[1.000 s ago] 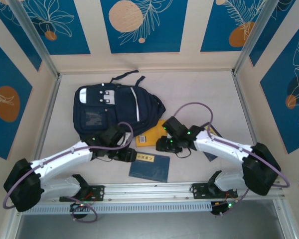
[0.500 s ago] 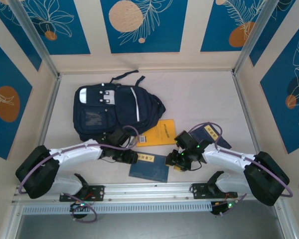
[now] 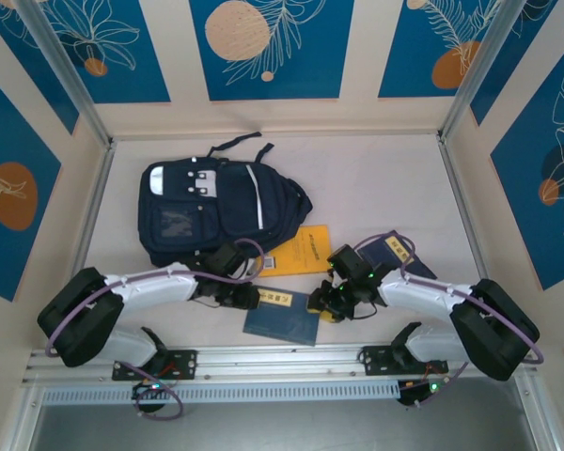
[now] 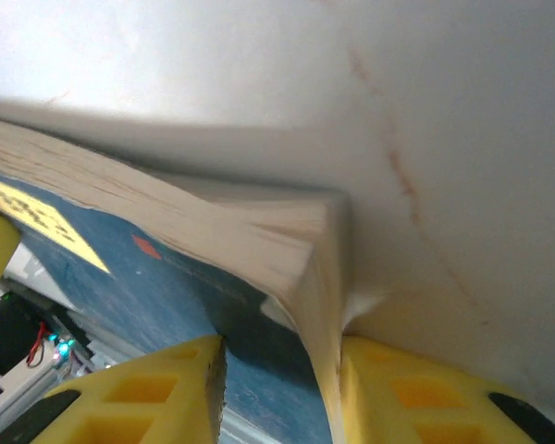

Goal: Pack the student bag
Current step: Pick up the book from the bottom-center of the table.

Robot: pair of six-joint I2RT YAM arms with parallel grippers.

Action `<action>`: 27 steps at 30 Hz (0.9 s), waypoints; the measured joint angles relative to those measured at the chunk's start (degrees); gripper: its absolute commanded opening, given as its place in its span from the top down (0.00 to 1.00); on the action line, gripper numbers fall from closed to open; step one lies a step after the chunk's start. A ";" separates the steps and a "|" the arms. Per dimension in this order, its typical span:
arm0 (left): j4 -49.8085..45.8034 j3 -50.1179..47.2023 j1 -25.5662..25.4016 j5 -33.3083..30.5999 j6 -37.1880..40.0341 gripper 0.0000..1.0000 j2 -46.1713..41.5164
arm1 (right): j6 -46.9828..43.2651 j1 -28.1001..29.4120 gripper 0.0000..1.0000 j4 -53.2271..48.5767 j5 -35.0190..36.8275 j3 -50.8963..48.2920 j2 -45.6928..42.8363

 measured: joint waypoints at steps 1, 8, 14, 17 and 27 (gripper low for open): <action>0.00 0.00 0.00 0.00 -0.02 0.76 0.07 | -0.02 0.35 0.66 -0.04 -0.22 0.00 -0.70; 0.07 0.00 0.13 -0.04 -0.02 0.77 0.44 | -1.20 1.03 0.89 -1.60 -0.96 0.02 -5.11; -1.05 0.55 -0.09 -1.31 0.24 0.52 -0.24 | -1.07 0.42 0.99 -1.46 -1.03 0.02 -5.49; -4.26 0.57 -0.15 -3.78 0.46 0.47 -4.13 | 0.76 -1.16 1.00 -0.09 -1.14 -0.33 -8.22; -12.61 3.96 -0.15 -8.70 -6.29 0.23 -16.72 | 16.90 -4.76 1.00 3.78 -1.57 -10.49 -24.48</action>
